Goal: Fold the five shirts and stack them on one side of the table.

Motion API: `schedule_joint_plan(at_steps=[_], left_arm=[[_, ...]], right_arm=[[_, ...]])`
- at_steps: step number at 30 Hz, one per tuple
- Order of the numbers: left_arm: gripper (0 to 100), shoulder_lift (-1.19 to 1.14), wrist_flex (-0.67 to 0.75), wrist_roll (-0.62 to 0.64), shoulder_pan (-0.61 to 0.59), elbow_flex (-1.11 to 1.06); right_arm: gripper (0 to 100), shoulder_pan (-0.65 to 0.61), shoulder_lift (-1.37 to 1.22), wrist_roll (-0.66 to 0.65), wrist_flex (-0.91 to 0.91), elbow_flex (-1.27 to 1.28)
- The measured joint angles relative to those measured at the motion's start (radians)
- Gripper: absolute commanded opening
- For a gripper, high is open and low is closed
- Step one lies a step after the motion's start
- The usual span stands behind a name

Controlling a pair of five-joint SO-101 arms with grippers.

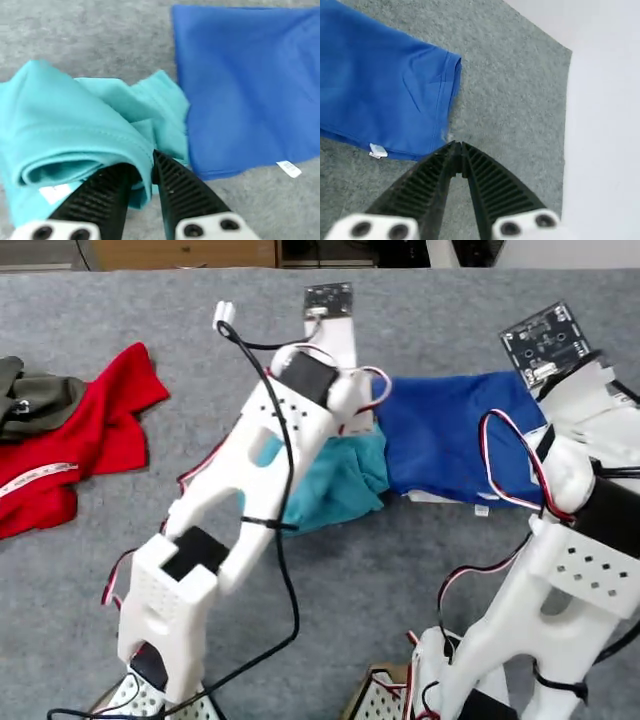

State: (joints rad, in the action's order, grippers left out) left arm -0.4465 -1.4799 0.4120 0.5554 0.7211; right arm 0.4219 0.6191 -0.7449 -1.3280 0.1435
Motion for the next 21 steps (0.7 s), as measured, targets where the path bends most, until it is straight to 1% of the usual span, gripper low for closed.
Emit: schedule_joint_plan(at_steps=[5, 9, 10, 11, 13, 16, 18, 21], left_arm=[[3, -0.052, 0.0, 0.002, 0.061, 0.044], [19, -0.087, -0.002, 0.002, 0.071, 0.051], [21, -0.089, -0.011, 0.002, 0.069, 0.051], [22, -0.089, -0.023, 0.002, 0.064, 0.054], [22, -0.091, -0.054, 0.002, 0.044, 0.08], [17, -0.091, -0.114, 0.002, -0.021, 0.166], [12, -0.091, -0.161, 0.002, -0.089, 0.25], [4, -0.095, -0.238, 0.002, -0.207, 0.365]], right_arm=[[0.2, 0.0, 0.0, 0.0, 0.0, 0.04], [0.2, 0.0, 0.0, 0.0, 0.0, 0.04], [0.2, 0.0, 0.0, 0.0, 0.0, 0.04], [0.2, 0.0, 0.0, 0.0, 0.0, 0.04], [0.2, 0.0, 0.0, 0.0, 0.0, 0.041], [0.2, -0.029, 0.0, 0.0, 0.0, 0.044], [0.2, -0.083, 0.0, 0.011, 0.0, 0.046], [0.2, -0.207, 0.0, 0.087, 0.008, 0.083]])
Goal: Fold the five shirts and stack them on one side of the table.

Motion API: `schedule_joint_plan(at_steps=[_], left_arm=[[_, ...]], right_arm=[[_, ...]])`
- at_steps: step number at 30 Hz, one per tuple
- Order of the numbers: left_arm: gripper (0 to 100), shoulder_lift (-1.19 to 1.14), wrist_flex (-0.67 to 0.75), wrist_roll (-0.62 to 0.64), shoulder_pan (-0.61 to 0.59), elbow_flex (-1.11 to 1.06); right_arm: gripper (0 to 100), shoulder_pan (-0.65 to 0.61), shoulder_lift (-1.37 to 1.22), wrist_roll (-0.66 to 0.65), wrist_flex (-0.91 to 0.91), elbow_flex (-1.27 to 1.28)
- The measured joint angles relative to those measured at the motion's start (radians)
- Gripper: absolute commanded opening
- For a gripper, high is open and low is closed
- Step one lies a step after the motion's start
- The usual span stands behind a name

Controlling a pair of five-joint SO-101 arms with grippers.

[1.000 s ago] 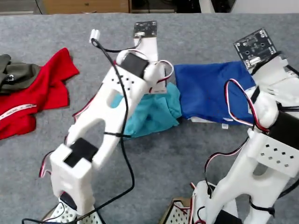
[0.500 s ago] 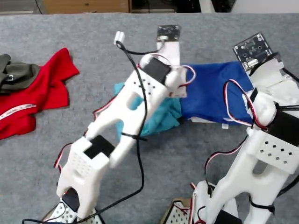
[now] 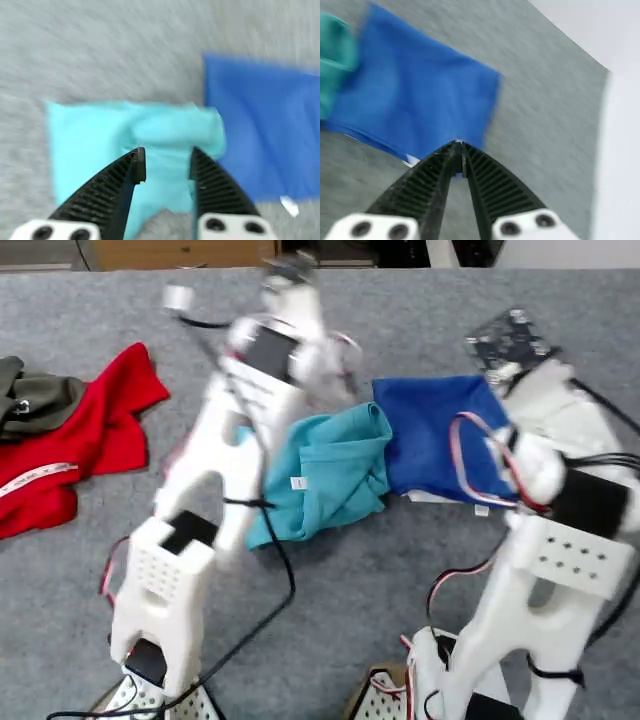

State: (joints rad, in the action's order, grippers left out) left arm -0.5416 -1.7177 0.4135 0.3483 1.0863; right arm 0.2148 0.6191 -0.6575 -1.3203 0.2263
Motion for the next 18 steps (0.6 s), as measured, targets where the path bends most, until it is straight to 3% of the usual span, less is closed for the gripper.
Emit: schedule_joint_plan(at_steps=[4, 10, 14, 18], left_arm=[[2, -0.057, -0.025, -0.037, -0.144, -0.02], [2, -0.078, -0.031, -0.146, -0.353, -0.224], [2, -0.018, -0.031, -0.316, -0.473, -0.374], [2, 0.132, -0.029, -0.41, -0.546, -0.517]], right_arm=[[0.2, -0.247, -0.078, 0.086, 0.078, 0.08], [0.2, -0.583, -0.385, 0.124, 0.163, 0.081], [0.2, -0.651, -0.62, 0.124, 0.164, -0.055], [0.2, -0.654, -0.845, 0.124, 0.161, -0.216]])
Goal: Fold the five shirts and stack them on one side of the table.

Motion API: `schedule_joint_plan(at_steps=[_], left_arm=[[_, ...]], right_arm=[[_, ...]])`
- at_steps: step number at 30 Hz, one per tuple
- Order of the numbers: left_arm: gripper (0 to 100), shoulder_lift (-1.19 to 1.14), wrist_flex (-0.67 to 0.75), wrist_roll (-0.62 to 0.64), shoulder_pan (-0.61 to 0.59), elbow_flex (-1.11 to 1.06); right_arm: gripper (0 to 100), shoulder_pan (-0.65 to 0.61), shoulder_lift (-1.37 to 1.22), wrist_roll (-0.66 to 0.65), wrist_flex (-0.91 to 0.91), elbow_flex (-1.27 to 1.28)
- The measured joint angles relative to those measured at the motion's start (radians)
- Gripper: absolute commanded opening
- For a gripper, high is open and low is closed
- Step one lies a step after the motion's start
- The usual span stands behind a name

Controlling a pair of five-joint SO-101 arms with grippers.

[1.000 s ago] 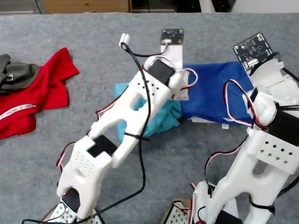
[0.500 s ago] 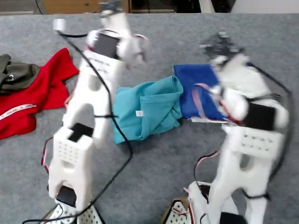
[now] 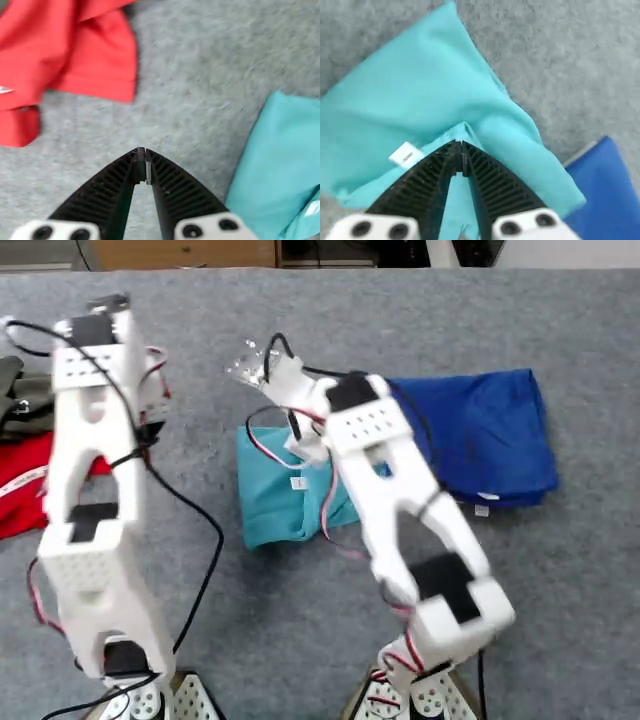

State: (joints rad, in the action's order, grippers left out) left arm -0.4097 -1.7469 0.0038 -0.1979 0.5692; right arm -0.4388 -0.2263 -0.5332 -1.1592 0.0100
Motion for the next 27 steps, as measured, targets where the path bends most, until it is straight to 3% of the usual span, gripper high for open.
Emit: schedule_joint_plan(at_steps=[6, 11, 16, 21, 27], left_arm=[[2, 0.207, 0.117, -0.066, -0.028, -0.288], [2, 0.351, 0.29, -0.069, -0.028, -0.591], [2, 0.471, 0.391, -0.069, -0.021, -0.792], [2, 0.525, 0.425, -0.069, 0.018, -0.848], [2, 0.526, 0.431, -0.069, 0.055, -0.848]], right_arm=[[0.2, -0.003, -0.232, 0.0, -0.149, -0.187], [0.2, -0.002, -0.258, 0.002, -0.288, -0.21], [0.2, 0.084, -0.238, 0.002, -0.356, -0.206], [0.2, 0.138, -0.052, -0.06, -0.347, -0.041], [0.2, 0.19, 0.195, -0.109, -0.161, 0.334]])
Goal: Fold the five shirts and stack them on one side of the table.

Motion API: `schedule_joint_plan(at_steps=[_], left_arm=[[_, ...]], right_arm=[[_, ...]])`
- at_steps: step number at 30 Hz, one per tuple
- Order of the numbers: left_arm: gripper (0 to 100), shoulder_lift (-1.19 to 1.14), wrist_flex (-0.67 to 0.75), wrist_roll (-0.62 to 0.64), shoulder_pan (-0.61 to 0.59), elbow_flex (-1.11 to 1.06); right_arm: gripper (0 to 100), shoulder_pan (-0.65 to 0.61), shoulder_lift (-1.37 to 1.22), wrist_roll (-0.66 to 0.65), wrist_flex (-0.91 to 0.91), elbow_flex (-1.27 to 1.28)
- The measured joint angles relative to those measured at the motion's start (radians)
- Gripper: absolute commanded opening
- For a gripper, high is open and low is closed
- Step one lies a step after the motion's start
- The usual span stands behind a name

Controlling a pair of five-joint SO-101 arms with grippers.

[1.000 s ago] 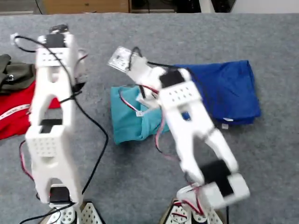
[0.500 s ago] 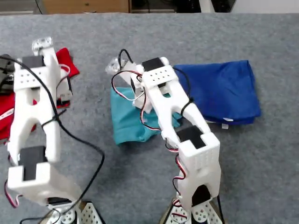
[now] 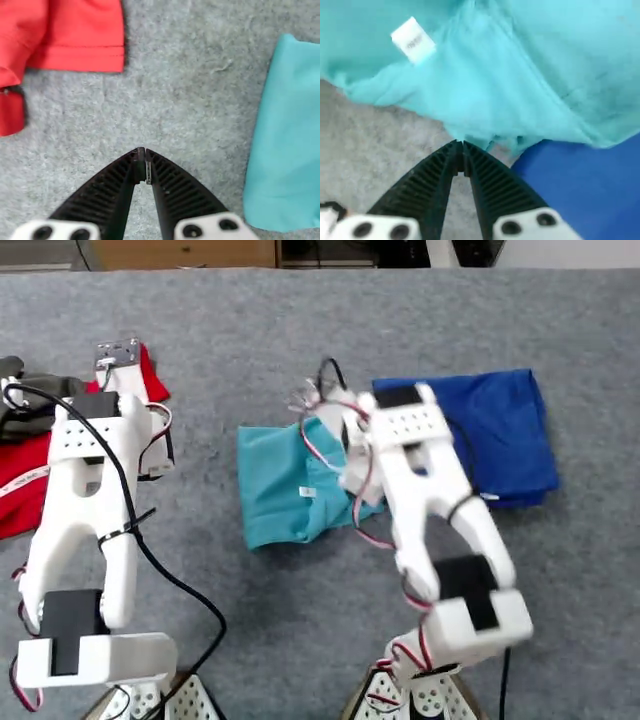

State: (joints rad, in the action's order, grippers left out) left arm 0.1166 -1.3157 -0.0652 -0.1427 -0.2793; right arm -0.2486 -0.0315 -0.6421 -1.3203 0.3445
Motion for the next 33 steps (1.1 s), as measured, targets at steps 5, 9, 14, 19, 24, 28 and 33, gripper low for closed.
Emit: schedule_joint_plan(at_steps=[5, 9, 14, 19, 24, 28, 33], left_arm=[[2, 0.005, -0.005, 0.0, 0.055, -0.005], [2, 0.009, -0.051, 0.025, 0.097, -0.005], [2, 0.021, -0.063, 0.037, 0.1, -0.054], [2, 0.137, -0.041, 0.037, 0.1, -0.172], [2, 0.299, 0.02, 0.037, 0.1, -0.304], [2, 0.376, 0.077, 0.037, 0.1, -0.388], [2, 0.387, 0.092, 0.037, 0.1, -0.407]], right_arm=[[0.2, -0.032, 0.1, 0.127, 0.043, -0.046], [0.2, -0.107, 0.052, 0.273, 0.084, -0.201], [0.2, -0.16, -0.199, 0.298, 0.118, -0.368], [0.2, -0.153, -0.477, 0.298, 0.064, -0.523], [0.2, -0.153, -0.523, 0.282, -0.126, -0.631], [0.2, -0.155, -0.47, 0.232, -0.21, -0.635], [0.2, -0.098, -0.353, 0.141, -0.236, -0.549]])
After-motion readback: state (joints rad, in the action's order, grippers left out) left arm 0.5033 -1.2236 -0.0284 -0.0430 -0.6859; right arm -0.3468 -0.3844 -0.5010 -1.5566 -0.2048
